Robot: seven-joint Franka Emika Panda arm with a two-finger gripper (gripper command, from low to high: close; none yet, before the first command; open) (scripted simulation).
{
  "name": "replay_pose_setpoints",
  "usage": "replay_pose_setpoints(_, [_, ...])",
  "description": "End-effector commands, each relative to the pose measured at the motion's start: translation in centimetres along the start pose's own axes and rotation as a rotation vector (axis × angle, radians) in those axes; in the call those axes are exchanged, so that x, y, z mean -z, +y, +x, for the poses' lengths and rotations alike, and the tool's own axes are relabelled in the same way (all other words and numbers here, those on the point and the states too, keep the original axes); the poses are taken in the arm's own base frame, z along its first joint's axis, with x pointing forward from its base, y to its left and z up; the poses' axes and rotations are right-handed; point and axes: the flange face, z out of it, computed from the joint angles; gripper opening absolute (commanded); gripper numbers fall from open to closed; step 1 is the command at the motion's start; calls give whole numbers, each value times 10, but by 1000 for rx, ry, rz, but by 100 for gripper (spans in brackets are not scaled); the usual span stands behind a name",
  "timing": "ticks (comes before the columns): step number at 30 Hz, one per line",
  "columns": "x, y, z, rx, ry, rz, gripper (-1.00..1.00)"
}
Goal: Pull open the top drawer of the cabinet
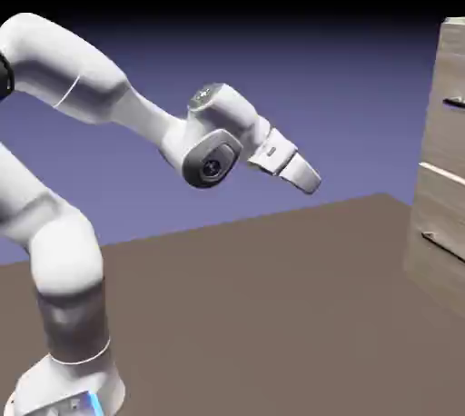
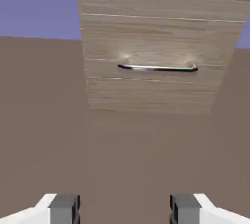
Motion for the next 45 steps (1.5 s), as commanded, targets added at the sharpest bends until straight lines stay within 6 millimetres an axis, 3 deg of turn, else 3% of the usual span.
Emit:
replay_pose_setpoints(1, [6, -10, 5, 29, 10, 23, 0])
replay_pose_setpoints(6, [35, -52, 31, 166, 66, 130, 0])
replay_pose_setpoints(12, [68, -87, 64, 310, 151, 231, 0])
replay_pose_setpoints(19, [94, -109, 103, 452, 264, 308, 0])
replay_pose_setpoints(25, [99, -116, 137, 557, 363, 337, 0])
replay_pose_setpoints(30, [90, -116, 164, 640, 444, 336, 0])
replay_pose_setpoints(35, [68, -113, 188, 724, 518, 312, 0])
replay_pose_setpoints(45, [-8, -105, 221, 917, 643, 209, 0])
